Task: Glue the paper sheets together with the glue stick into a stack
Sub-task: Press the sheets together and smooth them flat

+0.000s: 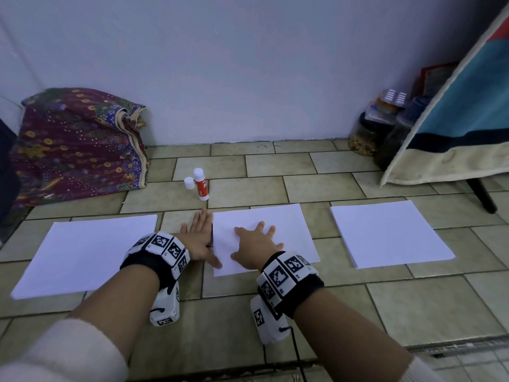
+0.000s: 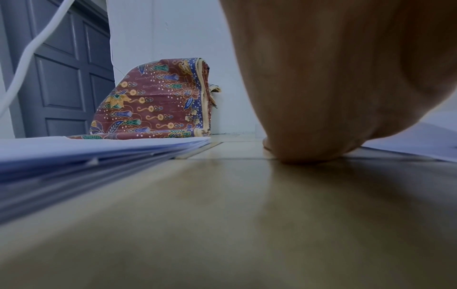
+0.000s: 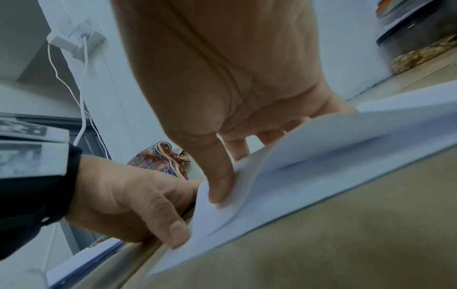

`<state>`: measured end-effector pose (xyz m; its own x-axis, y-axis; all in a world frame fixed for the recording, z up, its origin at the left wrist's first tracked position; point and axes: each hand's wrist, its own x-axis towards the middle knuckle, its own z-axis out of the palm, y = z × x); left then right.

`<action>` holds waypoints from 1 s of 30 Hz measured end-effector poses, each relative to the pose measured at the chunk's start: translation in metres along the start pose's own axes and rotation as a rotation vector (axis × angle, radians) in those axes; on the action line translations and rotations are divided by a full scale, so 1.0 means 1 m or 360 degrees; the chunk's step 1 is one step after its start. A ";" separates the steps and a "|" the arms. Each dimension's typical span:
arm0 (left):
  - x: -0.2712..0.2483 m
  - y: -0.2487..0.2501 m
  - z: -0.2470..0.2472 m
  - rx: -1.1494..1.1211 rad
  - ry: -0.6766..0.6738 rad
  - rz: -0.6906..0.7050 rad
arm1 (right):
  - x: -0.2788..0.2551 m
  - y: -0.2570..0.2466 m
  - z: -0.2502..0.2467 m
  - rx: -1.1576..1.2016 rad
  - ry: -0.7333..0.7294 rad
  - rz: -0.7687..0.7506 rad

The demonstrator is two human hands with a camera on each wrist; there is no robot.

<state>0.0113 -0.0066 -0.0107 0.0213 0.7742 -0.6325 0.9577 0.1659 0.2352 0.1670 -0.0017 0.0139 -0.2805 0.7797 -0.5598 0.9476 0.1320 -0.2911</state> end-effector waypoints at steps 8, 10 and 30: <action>-0.001 -0.002 -0.001 0.0084 -0.0043 0.0017 | -0.001 0.003 0.000 -0.0010 -0.0026 -0.0034; -0.002 -0.002 -0.002 0.0091 -0.0053 0.0017 | 0.000 0.003 0.001 -0.0020 -0.0018 -0.0034; -0.001 0.003 0.000 0.0025 0.0002 -0.0047 | -0.001 0.003 0.001 -0.0035 -0.0008 -0.0041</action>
<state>0.0144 -0.0062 -0.0091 -0.0072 0.7701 -0.6379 0.9623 0.1788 0.2049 0.1699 -0.0023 0.0128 -0.3056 0.7729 -0.5560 0.9431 0.1654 -0.2885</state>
